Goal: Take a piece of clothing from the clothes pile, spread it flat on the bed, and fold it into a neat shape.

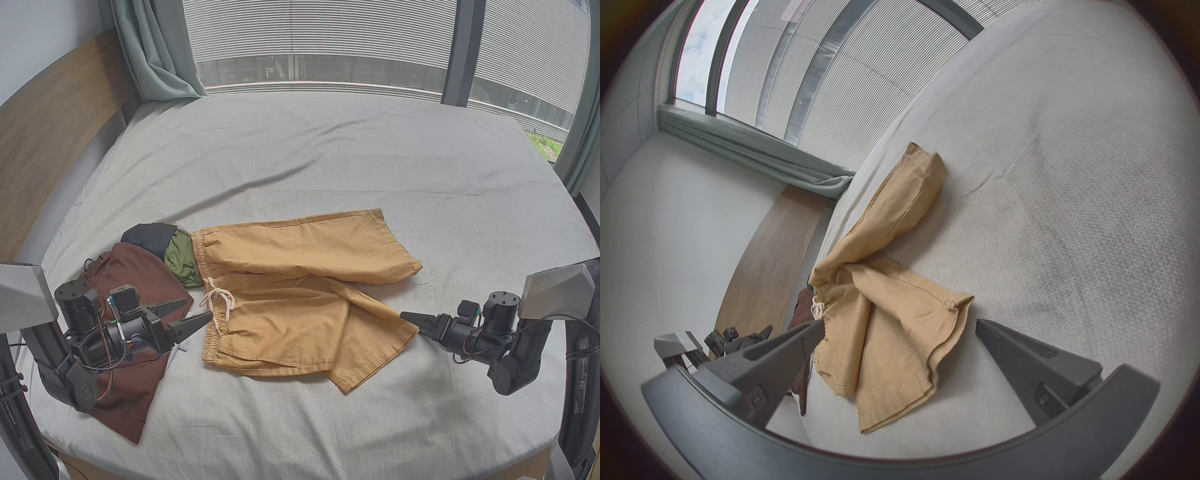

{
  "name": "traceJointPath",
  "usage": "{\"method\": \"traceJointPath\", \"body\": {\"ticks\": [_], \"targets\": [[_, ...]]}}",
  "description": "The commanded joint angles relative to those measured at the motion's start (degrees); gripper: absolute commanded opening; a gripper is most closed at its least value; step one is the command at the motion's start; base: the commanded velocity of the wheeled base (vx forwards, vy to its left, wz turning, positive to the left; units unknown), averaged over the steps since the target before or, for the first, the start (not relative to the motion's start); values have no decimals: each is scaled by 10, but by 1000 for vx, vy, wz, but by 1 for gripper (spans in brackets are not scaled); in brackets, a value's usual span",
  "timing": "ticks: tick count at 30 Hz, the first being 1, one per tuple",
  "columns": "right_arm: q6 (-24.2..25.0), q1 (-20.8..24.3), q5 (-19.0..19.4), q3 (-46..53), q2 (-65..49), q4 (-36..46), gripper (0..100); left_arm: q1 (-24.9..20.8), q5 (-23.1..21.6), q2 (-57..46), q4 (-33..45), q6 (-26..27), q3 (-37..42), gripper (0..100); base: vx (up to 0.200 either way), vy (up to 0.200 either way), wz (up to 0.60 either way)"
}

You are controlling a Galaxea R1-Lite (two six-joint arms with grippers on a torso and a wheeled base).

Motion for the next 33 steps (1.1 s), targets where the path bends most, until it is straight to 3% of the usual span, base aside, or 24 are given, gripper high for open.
{"method": "traceJointPath", "body": {"ticks": [1, 7, 8, 18, 25, 33], "targets": [[9, 2, -7, -10, 7, 0, 100, -1, 0, 3, 0, 0, 0, 100, 0, 0, 0], [10, 3, -8, -15, 8, 0, 100, -1, 0, 3, 0, 1, 0, 100, 0, 0, 0], [10, 3, -8, -16, 8, 0, 0, -1, 0, 3, 0, 1, 0, 100, 0, 0, 0], [10, 1, -14, -29, 19, 0, 0, -6, -6, -1, 0, 11, 3, 100, 0, 0, 0], [10, -4, -68, -111, 35, 0, 0, -7, -6, 3, 0, 12, 2, 100, 0, 0, 0], [10, -12, -97, -169, 56, 0, 0, -7, -6, 3, 0, 10, 2, 100, 0, 0, 0]]}}
